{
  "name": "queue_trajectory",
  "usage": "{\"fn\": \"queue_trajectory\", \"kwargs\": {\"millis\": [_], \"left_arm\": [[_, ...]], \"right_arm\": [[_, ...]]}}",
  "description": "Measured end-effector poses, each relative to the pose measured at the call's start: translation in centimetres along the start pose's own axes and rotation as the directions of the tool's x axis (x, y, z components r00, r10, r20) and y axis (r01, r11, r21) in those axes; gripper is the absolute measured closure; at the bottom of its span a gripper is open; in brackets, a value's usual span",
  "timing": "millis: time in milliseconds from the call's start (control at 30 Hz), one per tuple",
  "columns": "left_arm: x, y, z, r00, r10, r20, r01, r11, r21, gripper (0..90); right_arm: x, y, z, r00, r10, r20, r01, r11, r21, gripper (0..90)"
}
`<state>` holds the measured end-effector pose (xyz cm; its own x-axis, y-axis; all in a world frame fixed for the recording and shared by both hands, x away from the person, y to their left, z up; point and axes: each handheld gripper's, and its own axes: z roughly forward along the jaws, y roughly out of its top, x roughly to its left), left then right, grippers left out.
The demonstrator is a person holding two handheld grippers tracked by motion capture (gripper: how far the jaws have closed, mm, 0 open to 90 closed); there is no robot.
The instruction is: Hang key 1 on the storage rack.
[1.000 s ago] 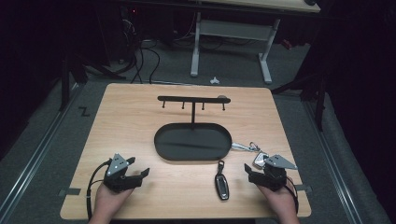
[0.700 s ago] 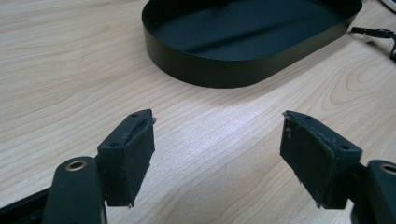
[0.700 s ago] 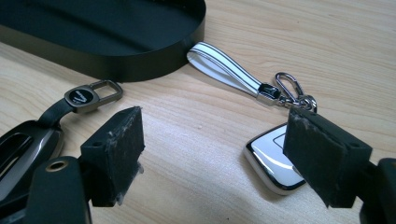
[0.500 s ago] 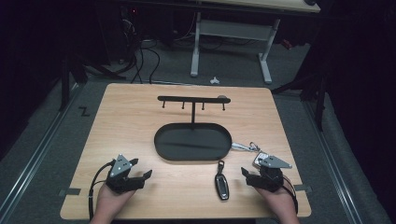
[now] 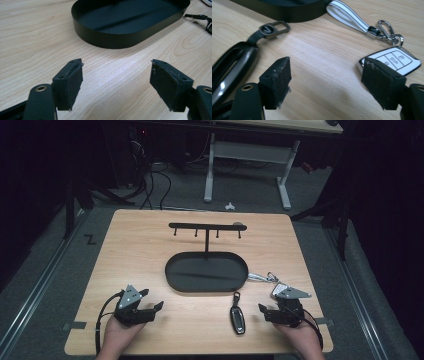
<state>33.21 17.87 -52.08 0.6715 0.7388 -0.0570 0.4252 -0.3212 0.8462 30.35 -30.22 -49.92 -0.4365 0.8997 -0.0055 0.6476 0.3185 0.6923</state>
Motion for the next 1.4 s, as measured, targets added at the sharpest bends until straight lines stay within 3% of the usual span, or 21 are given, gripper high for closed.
{"fn": "queue_trajectory", "kwargs": {"millis": [167, 367, 433, 500, 533, 600, 667, 700, 733, 833, 900, 1033, 1067, 1133, 1267, 1333, 1367, 1400], "left_arm": [[-0.1, 0.1, 0.4, 0.9999, 0.004, 0.01, -0.004, 1.0, -0.003, 26.9], [0.2, 0.3, 0.5, 0.9993, 0.036, 0.011, -0.036, 0.9993, -0.007, 26.9], [0.5, 0.4, 0.4, 0.9995, 0.026, 0.015, -0.026, 0.9995, -0.015, 26.9], [0.6, 0.3, 0.4, 0.9995, 0.025, 0.018, -0.024, 0.9995, -0.018, 26.9], [0.6, 0.3, 0.4, 0.9995, 0.028, 0.011, -0.028, 0.9994, -0.019, 26.6], [0.6, 0.4, 0.3, 0.9996, 0.027, 0.007, -0.027, 0.9993, -0.027, 26.4], [0.6, 0.4, 0.2, 0.9996, 0.024, 0.013, -0.023, 0.9987, -0.045, 26.3], [0.5, 0.4, 0.2, 0.9995, 0.027, 0.015, -0.026, 0.9984, -0.049, 26.3], [0.5, 0.4, 0.2, 0.9995, 0.027, 0.015, -0.026, 0.9984, -0.049, 26.3], [0.4, 0.5, 0.2, 0.999, 0.042, 0.011, -0.042, 0.9978, -0.052, 26.3], [0.4, 0.5, 0.3, 0.9989, 0.046, 0.01, -0.046, 0.9976, -0.051, 26.3], [0.3, 0.4, 0.4, 0.9985, 0.053, 0.011, -0.052, 0.9976, -0.045, 26.3], [0.3, 0.4, 0.4, 0.9984, 0.055, 0.012, -0.054, 0.9976, -0.042, 26.3], [0.2, 0.4, 0.5, 0.998, 0.061, 0.013, -0.061, 0.9974, -0.039, 26.3], [0.1, 0.4, 0.6, 0.9977, 0.066, 0.016, -0.065, 0.9973, -0.034, 26.3], [0.0, 0.3, 0.6, 0.9971, 0.074, 0.019, -0.073, 0.997, -0.026, 26.3], [0.0, 0.3, 0.6, 0.9971, 0.074, 0.019, -0.073, 0.997, -0.026, 26.3], [0.0, 0.3, 0.6, 0.9968, 0.077, 0.02, -0.076, 0.9968, -0.024, 26.3]], "right_arm": [[0.5, 0.8, -0.2, 0.9997, -0.017, -0.018, 0.018, 0.9967, 0.079, 30.1], [1.2, 1.6, -0.4, 0.9993, -0.034, -0.016, 0.035, 0.9923, 0.119, 31.2], [1.6, 2.1, -0.3, 0.9981, -0.062, -0.004, 0.062, 0.9839, 0.168, 31.8], [1.6, 2.2, -0.2, 0.998, -0.063, 0.002, 0.061, 0.9815, 0.181, 32.0], [1.6, 2.5, 0.1, 0.9982, -0.057, 0.021, 0.051, 0.9726, 0.227, 31.9], [1.6, 2.5, 0.2, 0.9976, -0.064, 0.026, 0.056, 0.9682, 0.244, 32.8], [1.4, 3.0, 0.4, 0.9961, -0.084, 0.026, 0.072, 0.9504, 0.303, 34.8], [1.3, 3.5, 0.6, 0.9956, -0.09, 0.027, 0.076, 0.9357, 0.345, 34.8], [1.3, 3.5, 0.6, 0.9956, -0.09, 0.027, 0.076, 0.9357, 0.345, 34.8], [1.1, 4.5, 0.8, 0.994, -0.104, 0.033, 0.084, 0.9209, 0.381, 35.0], [1.0, 5.2, 0.9, 0.993, -0.112, 0.037, 0.087, 0.9081, 0.409, 35.4], [0.9, 6.3, 1.3, 0.9901, -0.135, 0.039, 0.1, 0.872, 0.479, 35.8], [0.9, 6.3, 1.3, 0.9901, -0.135, 0.039, 0.1, 0.872, 0.479, 35.8], [1.0, 7.0, 1.1, 0.9884, -0.148, 0.034, 0.111, 0.8567, 0.504, 35.7], [1.0, 7.5, 1.0, 0.9904, -0.136, 0.028, 0.101, 0.8453, 0.525, 35.7], [1.0, 8.0, 1.0, 0.9901, -0.139, 0.022, 0.103, 0.8257, 0.555, 34.0], [1.0, 8.0, 1.0, 0.9901, -0.139, 0.022, 0.103, 0.8257, 0.555, 34.0], [1.1, 8.3, 1.0, 0.9897, -0.142, 0.021, 0.105, 0.8137, 0.572, 33.3]]}}
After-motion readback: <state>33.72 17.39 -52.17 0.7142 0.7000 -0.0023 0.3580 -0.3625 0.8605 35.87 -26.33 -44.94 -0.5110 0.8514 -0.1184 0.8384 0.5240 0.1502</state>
